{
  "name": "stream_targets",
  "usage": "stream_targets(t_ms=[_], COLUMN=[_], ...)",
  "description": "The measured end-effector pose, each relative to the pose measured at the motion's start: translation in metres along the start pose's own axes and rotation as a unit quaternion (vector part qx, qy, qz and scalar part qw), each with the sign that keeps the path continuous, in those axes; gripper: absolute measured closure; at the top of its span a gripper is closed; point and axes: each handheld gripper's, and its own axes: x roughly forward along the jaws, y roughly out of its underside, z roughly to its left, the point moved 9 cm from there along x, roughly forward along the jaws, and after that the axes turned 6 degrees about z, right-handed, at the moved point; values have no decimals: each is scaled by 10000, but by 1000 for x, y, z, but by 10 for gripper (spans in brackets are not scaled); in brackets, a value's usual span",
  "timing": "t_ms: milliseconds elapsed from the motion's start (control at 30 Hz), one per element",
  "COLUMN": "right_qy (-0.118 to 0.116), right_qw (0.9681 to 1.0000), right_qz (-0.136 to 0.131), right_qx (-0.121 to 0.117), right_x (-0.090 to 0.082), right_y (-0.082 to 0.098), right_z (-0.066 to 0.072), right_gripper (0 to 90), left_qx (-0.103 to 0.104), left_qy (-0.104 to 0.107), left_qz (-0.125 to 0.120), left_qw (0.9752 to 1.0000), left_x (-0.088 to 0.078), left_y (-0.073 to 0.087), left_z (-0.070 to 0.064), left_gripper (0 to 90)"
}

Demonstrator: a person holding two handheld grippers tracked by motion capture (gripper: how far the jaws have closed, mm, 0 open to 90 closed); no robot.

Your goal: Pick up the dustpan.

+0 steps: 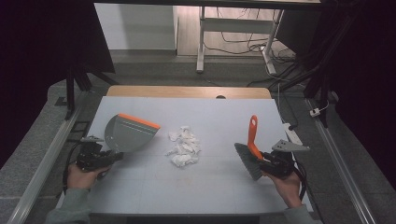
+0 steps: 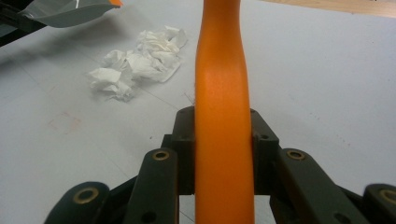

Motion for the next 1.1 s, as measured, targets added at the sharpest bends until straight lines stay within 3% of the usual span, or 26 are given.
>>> stream_targets(t_ms=[300,433,700,1100], right_qy=[1,18,29,25], right_qw=[10000,10000,10000,10000], right_qz=[-9,-8,-7,-58], right_qx=[0,8,7,43], right_x=[-1,-1,0,-1], right_y=[0,0,0,-1], right_z=[0,-1,-1,-2], right_gripper=[701,701,701,701], left_qx=[266,375,586,847], left_qy=[6,192,260,625], left_qz=[-39,-59,-18,70], left_qw=[9996,9991,9979,9944], left_x=[-11,-16,-25,-27], left_y=[0,0,4,11], left_z=[-6,-11,-17,-30], left_gripper=[622,622,622,622])
